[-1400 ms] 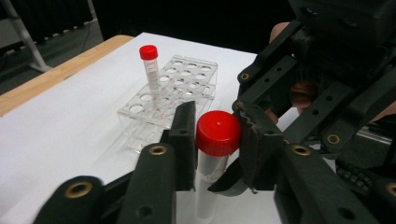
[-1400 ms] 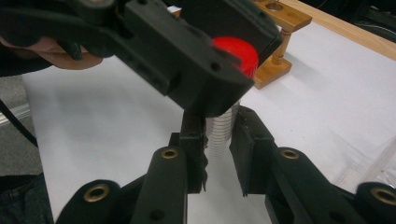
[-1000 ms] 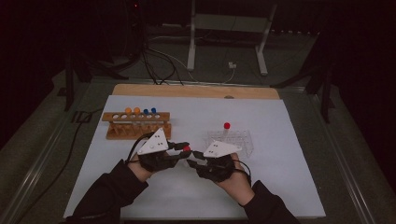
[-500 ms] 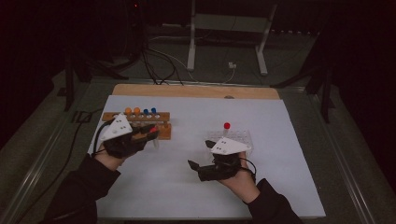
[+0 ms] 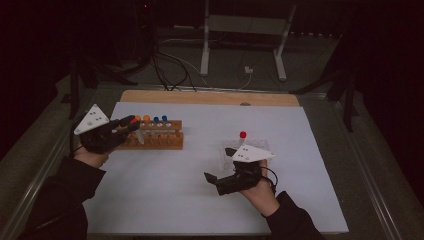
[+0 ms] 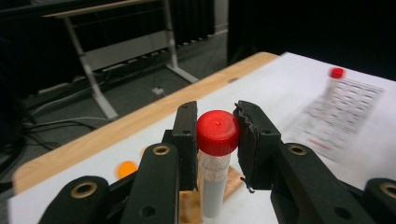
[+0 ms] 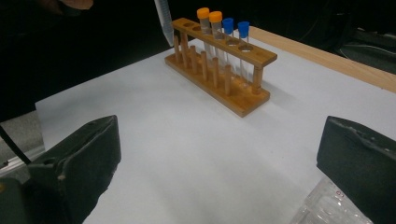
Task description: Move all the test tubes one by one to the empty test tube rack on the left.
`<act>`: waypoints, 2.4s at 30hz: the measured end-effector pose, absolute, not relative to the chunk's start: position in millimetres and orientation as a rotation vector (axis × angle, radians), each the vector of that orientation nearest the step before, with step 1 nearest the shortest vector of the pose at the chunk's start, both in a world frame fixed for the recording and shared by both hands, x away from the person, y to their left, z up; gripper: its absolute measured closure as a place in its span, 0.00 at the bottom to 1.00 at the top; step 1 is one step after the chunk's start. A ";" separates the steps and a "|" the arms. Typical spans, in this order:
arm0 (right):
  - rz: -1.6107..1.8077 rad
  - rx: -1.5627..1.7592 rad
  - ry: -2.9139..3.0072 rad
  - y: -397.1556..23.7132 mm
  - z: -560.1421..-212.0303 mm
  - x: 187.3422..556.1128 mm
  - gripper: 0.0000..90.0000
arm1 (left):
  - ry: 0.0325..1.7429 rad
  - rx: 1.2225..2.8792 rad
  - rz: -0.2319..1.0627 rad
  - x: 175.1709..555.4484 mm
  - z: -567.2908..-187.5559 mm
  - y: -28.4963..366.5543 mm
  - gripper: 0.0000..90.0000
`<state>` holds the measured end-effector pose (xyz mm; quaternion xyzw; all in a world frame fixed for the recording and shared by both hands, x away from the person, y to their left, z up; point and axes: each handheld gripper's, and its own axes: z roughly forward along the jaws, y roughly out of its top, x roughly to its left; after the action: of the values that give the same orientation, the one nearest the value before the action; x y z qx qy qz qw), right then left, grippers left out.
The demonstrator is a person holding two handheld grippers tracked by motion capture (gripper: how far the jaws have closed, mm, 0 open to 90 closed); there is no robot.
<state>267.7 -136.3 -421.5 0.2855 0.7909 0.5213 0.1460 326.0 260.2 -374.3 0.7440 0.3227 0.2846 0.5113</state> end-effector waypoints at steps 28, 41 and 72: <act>1.481 0.815 2.293 -138.6 -423.9 269.4 0.00 | 1.044 1.664 0.771 394.6 -416.4 292.9 0.80; 1.481 0.823 2.300 -139.5 -423.8 270.1 0.00 | 1.082 1.756 0.748 400.6 -441.3 281.5 0.80; 1.522 0.891 2.171 -175.7 -403.7 284.8 0.00 | 1.041 1.720 0.657 365.0 -411.4 283.1 0.17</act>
<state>284.8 -175.7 -403.7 0.3138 0.7646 0.5362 0.1713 365.0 283.1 -411.4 0.7085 0.4289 0.2705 0.4908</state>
